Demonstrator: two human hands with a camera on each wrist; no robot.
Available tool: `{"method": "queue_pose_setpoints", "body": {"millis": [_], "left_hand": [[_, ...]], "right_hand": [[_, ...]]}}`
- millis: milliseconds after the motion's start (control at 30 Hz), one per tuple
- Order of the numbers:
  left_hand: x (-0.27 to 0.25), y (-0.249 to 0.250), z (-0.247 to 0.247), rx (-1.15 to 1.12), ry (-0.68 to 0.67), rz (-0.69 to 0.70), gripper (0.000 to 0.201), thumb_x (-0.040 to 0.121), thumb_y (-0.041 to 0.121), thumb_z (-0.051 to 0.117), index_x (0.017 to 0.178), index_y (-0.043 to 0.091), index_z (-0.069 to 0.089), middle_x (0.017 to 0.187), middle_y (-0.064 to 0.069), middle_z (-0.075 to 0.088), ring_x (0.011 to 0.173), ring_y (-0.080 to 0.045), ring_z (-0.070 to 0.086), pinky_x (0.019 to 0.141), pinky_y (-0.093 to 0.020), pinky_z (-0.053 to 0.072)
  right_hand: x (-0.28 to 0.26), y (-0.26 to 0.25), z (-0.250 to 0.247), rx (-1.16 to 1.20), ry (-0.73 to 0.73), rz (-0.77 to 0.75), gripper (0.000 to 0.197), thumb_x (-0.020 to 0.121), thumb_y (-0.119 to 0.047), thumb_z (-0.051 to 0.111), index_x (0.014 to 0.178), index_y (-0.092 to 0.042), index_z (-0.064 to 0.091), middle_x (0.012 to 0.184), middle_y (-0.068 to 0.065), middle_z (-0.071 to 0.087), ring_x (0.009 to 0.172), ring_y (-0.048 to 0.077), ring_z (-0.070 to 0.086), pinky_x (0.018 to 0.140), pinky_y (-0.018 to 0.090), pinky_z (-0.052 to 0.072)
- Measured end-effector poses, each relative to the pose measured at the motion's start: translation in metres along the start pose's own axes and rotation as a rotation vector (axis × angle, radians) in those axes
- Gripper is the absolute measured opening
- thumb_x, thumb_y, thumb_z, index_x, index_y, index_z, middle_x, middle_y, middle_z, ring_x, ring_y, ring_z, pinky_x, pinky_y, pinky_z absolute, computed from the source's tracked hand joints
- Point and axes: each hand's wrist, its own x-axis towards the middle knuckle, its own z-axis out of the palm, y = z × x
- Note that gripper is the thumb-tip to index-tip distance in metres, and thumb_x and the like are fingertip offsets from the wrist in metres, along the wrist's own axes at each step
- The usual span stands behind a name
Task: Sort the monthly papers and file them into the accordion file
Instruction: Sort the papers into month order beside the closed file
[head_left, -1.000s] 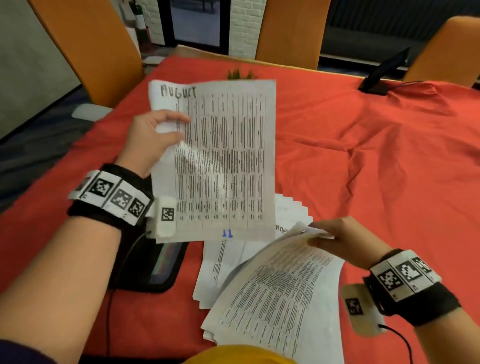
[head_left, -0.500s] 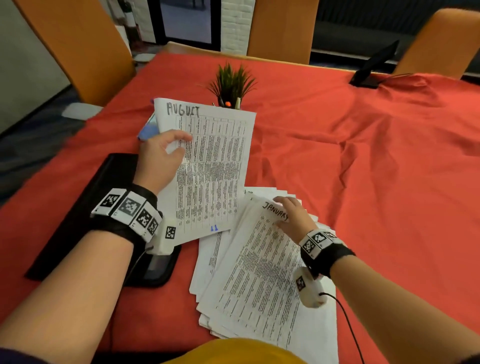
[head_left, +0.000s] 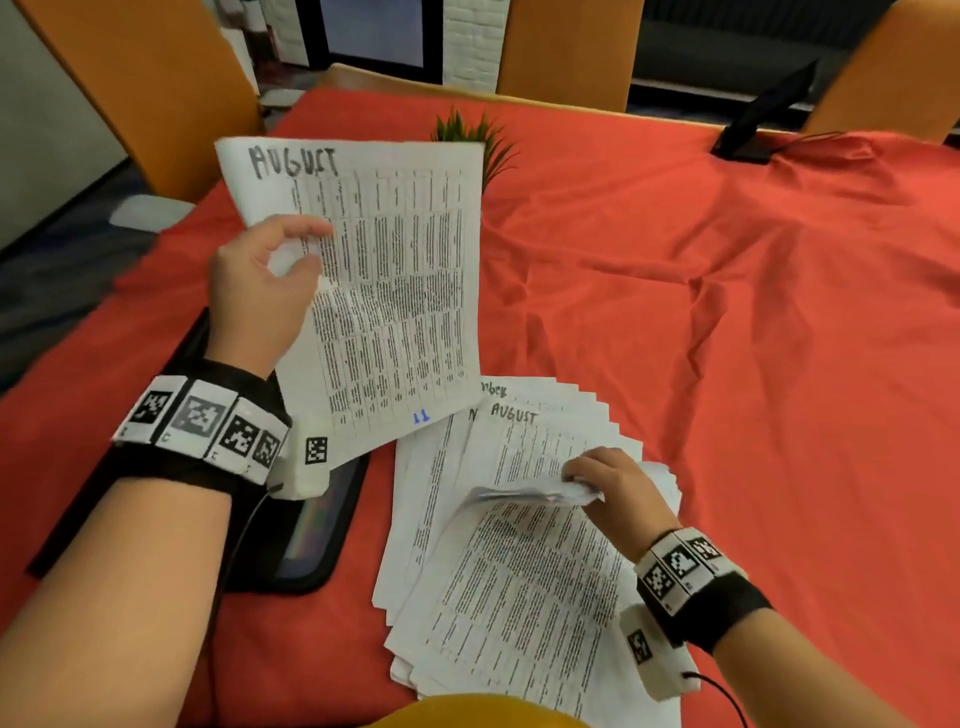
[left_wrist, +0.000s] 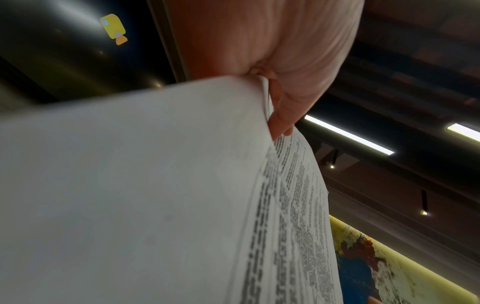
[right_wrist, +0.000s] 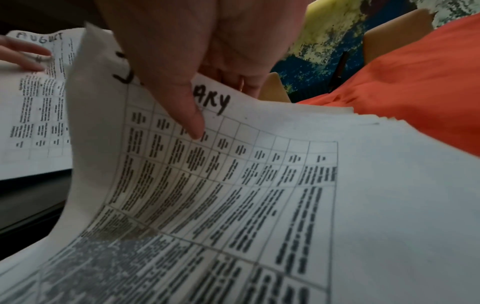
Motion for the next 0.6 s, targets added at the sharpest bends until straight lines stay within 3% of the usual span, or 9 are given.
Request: {"method": "queue_pose_setpoints", "body": {"millis": [200, 300, 400, 500, 600], "left_hand": [[0.005, -0.006, 0.011, -0.022, -0.011, -0.040, 0.030, 0.083, -0.005, 0.056, 0.096, 0.020, 0.066, 0.107, 0.009, 0.063, 0.097, 0.017, 0.056, 0.087, -0.008, 0.045], [0.001, -0.010, 0.016, 0.000, -0.033, -0.040, 0.029, 0.084, -0.005, 0.055, 0.097, 0.019, 0.066, 0.108, 0.007, 0.063, 0.094, 0.019, 0.055, 0.082, -0.003, 0.043], [-0.003, -0.013, 0.019, 0.018, -0.055, -0.054, 0.030, 0.085, -0.004, 0.055, 0.097, 0.020, 0.066, 0.109, 0.007, 0.063, 0.100, 0.008, 0.058, 0.093, -0.014, 0.046], [-0.004, -0.017, 0.017, 0.042, -0.062, -0.056, 0.031, 0.084, -0.003, 0.055, 0.098, 0.023, 0.067, 0.110, 0.007, 0.064, 0.110, -0.007, 0.058, 0.101, -0.028, 0.045], [-0.002, -0.020, 0.009, 0.050, -0.050, -0.058, 0.032, 0.084, -0.003, 0.055, 0.097, 0.023, 0.066, 0.110, 0.008, 0.063, 0.110, -0.008, 0.058, 0.099, -0.027, 0.046]], "right_hand": [[0.002, 0.004, -0.003, 0.070, -0.006, 0.027, 0.021, 0.067, 0.003, 0.073, 0.082, -0.010, 0.066, 0.093, 0.009, 0.062, 0.079, 0.026, 0.062, 0.070, 0.023, 0.041], [0.020, 0.011, 0.002, 0.020, -0.096, 0.116, 0.015, 0.077, -0.008, 0.070, 0.091, -0.008, 0.066, 0.119, 0.018, 0.056, 0.107, 0.034, 0.055, 0.087, 0.034, 0.043], [0.047, 0.018, 0.008, -0.003, -0.279, 0.221, 0.027, 0.079, -0.016, 0.067, 0.105, -0.009, 0.063, 0.140, 0.019, 0.037, 0.131, 0.032, 0.035, 0.106, 0.038, 0.033], [0.068, 0.019, 0.010, -0.019, -0.444, 0.292, 0.051, 0.078, -0.020, 0.066, 0.126, -0.012, 0.052, 0.144, 0.009, 0.032, 0.132, 0.026, 0.033, 0.109, 0.032, 0.029], [0.070, 0.020, 0.012, -0.071, -0.447, 0.250, 0.055, 0.078, -0.023, 0.068, 0.129, -0.014, 0.051, 0.137, 0.005, 0.041, 0.124, 0.023, 0.041, 0.106, 0.032, 0.033]]}}
